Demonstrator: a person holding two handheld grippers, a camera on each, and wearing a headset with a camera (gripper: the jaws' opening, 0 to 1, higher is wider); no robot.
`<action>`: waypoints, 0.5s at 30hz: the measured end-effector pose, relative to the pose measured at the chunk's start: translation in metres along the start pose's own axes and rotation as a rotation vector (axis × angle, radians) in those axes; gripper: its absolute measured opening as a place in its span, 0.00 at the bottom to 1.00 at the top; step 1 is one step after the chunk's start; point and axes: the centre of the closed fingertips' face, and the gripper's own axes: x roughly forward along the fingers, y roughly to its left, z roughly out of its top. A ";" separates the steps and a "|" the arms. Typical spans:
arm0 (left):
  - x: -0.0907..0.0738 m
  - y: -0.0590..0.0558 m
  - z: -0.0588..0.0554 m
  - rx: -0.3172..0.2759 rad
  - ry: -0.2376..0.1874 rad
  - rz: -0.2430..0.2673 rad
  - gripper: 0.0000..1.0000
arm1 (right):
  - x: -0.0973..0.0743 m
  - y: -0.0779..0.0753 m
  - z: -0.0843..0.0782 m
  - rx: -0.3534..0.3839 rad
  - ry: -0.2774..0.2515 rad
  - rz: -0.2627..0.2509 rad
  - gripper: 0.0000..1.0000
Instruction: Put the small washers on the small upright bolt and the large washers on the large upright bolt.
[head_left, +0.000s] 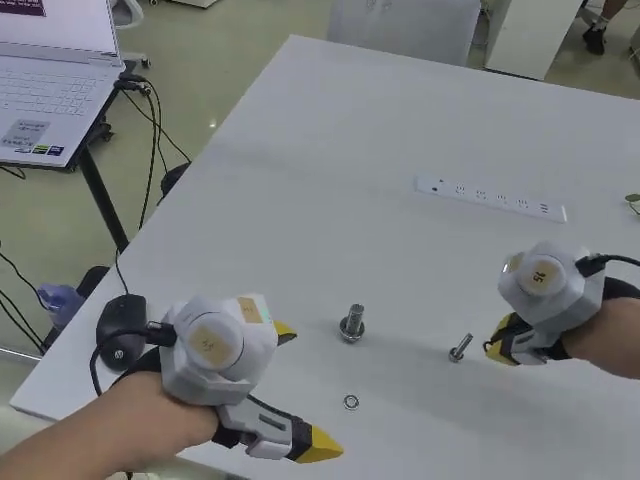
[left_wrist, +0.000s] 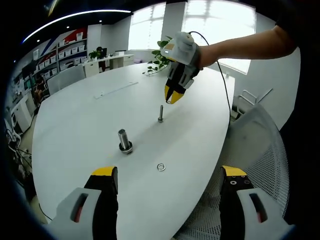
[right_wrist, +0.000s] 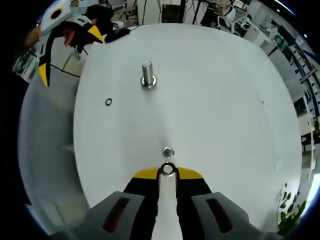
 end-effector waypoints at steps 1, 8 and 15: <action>0.000 0.000 0.000 -0.003 -0.001 0.000 0.84 | 0.000 -0.001 0.002 0.000 -0.002 0.000 0.12; 0.000 0.001 0.000 -0.012 -0.007 -0.002 0.84 | 0.003 0.001 0.018 -0.015 -0.009 0.018 0.12; -0.002 0.004 -0.002 -0.015 -0.001 0.003 0.84 | 0.012 0.003 0.017 -0.008 0.013 0.034 0.12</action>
